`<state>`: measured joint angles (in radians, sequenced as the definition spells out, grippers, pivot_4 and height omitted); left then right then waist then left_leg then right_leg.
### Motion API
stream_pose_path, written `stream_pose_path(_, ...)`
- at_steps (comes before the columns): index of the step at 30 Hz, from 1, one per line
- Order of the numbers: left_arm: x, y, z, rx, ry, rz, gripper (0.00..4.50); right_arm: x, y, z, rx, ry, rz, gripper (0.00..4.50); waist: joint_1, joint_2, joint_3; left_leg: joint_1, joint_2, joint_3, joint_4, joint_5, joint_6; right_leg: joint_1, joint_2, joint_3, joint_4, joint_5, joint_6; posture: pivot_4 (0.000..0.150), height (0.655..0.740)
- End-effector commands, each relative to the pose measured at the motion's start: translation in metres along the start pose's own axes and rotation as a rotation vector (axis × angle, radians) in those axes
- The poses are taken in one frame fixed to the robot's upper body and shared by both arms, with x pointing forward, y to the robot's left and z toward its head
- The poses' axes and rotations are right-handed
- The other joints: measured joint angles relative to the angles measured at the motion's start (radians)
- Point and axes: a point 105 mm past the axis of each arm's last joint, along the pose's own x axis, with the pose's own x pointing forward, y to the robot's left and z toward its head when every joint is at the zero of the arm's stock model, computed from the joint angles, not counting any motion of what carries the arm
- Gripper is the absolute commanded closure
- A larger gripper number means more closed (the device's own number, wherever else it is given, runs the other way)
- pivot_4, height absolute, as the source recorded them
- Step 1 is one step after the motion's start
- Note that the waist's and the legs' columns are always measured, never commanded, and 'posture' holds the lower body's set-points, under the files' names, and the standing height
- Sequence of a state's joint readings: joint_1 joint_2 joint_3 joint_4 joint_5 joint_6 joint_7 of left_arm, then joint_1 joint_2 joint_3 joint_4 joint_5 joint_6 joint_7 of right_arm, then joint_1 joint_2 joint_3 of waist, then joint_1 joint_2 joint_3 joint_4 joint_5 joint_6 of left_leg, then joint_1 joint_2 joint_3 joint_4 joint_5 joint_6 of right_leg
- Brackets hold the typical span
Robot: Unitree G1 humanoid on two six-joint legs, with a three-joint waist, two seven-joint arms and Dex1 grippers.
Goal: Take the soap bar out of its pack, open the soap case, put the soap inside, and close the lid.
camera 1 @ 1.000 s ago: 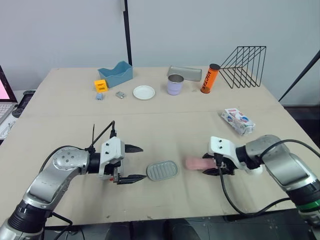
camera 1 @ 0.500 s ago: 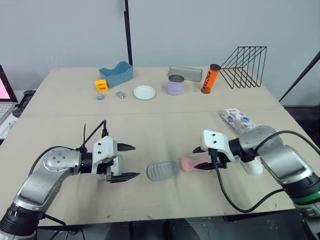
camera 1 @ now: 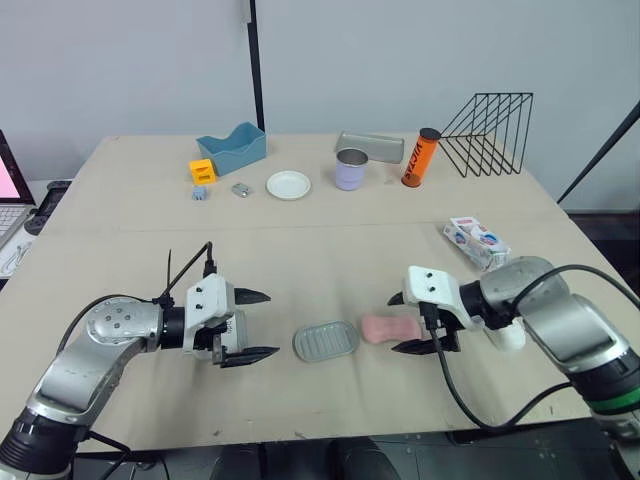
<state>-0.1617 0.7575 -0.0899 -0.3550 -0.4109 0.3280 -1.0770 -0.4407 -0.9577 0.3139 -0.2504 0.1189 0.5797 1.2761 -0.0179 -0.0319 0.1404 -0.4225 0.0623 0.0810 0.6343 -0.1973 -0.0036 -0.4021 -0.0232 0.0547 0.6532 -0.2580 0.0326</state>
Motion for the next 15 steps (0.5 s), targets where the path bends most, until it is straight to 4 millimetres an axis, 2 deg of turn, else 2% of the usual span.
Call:
stream_pose_path(1, 0.000, 0.002, 0.009, 0.042, -0.017, 0.003, 0.00, 0.000, -0.003, -0.005, -0.019, 0.053, -0.033, 0.10, -0.001, 0.000, 0.000, 0.000, 0.000, 0.000, 0.000, 0.000, 0.000, 0.000, 0.000, 0.000, 0.000, 0.000, 0.000, 0.150, 0.7393)
stream_pose_path(4, 0.000, 0.002, 0.009, 0.043, -0.016, 0.003, 0.00, 0.001, -0.011, -0.012, 0.012, 0.074, -0.064, 0.10, -0.001, 0.000, 0.000, 0.000, 0.000, 0.000, 0.000, 0.000, 0.000, 0.000, 0.000, 0.000, 0.000, 0.000, 0.000, 0.150, 0.7393)
stream_pose_path(9, -0.001, 0.003, 0.008, 0.049, -0.004, 0.009, 0.00, 0.008, -0.014, -0.009, 0.030, 0.061, -0.061, 0.10, -0.002, 0.000, 0.000, 0.000, 0.000, 0.001, 0.000, 0.000, 0.000, 0.000, 0.000, 0.000, 0.000, 0.000, 0.000, 0.150, 0.7393)
stream_pose_path(10, -0.001, 0.003, 0.008, 0.050, -0.002, 0.009, 0.00, 0.010, -0.014, -0.009, 0.036, 0.061, -0.057, 0.47, -0.002, 0.000, 0.000, 0.000, 0.000, 0.000, 0.000, 0.000, 0.000, -0.001, 0.000, 0.000, 0.000, 0.000, 0.000, 0.150, 0.7393)
stream_pose_path(12, -0.001, 0.004, 0.008, 0.053, 0.000, 0.009, 0.00, 0.012, -0.014, -0.011, 0.032, 0.069, -0.053, 0.90, -0.001, 0.000, 0.000, 0.000, 0.000, 0.000, 0.000, 0.000, 0.000, 0.000, 0.000, 0.000, 0.000, 0.000, 0.000, 0.150, 0.7393)
stream_pose_path(13, -0.001, 0.004, 0.008, 0.053, 0.000, 0.009, 0.00, 0.012, -0.013, -0.012, 0.030, 0.074, -0.049, 1.54, -0.001, 0.000, 0.000, 0.000, 0.000, 0.000, 0.000, 0.000, 0.000, 0.000, 0.000, 0.000, 0.000, 0.000, 0.000, 0.150, 0.7393)
stream_pose_path(15, -0.001, 0.005, 0.008, 0.055, 0.000, 0.008, 0.00, 0.012, -0.012, -0.012, 0.036, 0.076, -0.043, 2.05, -0.001, 0.000, 0.000, 0.000, 0.000, 0.001, 0.000, 0.000, 0.000, 0.000, 0.000, 0.000, 0.000, 0.000, 0.000, 0.150, 0.7393)
